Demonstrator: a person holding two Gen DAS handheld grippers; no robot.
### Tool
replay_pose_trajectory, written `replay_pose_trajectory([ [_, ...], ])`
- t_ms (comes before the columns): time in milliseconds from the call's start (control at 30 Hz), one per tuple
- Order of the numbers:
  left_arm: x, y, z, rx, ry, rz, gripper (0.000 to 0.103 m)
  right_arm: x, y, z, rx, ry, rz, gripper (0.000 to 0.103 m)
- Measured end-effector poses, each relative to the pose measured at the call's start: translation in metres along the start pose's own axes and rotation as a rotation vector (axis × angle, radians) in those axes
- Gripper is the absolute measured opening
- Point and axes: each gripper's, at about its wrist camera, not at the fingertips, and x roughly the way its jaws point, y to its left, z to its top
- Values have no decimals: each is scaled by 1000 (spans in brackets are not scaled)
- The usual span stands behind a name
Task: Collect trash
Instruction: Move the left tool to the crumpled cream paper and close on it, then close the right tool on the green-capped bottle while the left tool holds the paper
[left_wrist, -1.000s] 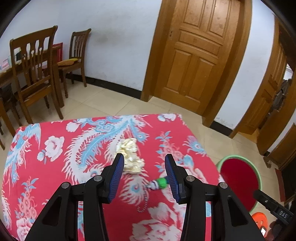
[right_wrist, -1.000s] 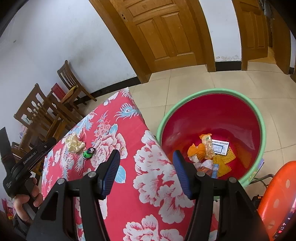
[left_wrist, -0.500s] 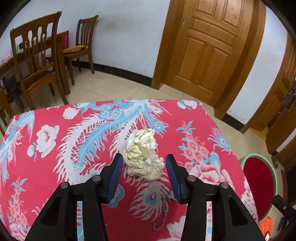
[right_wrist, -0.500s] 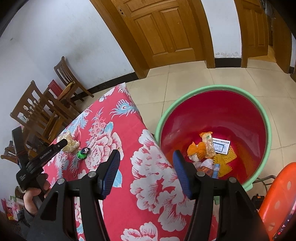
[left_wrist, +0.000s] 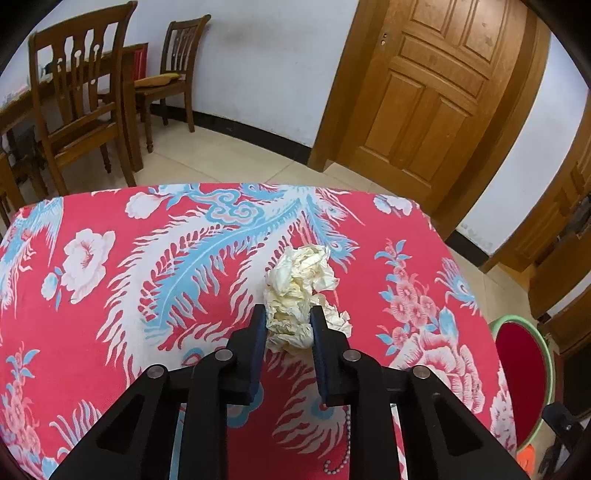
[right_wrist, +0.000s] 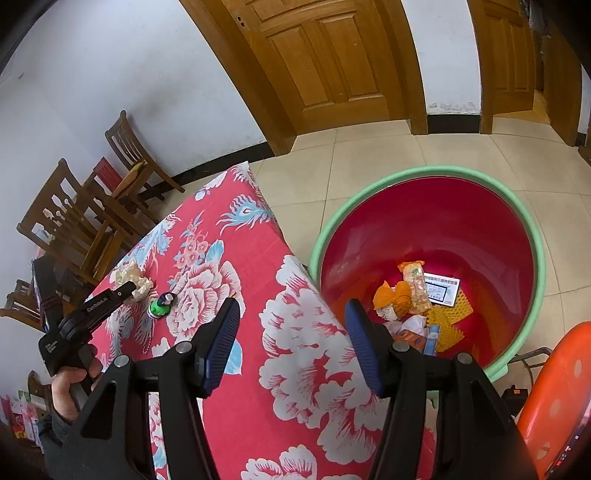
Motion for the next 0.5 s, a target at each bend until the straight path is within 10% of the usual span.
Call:
replay_pose_trajectory([
  [500,-48,-1,-6,-7,-56,-54,22,-14,13,-3,-27,-23,21,61],
])
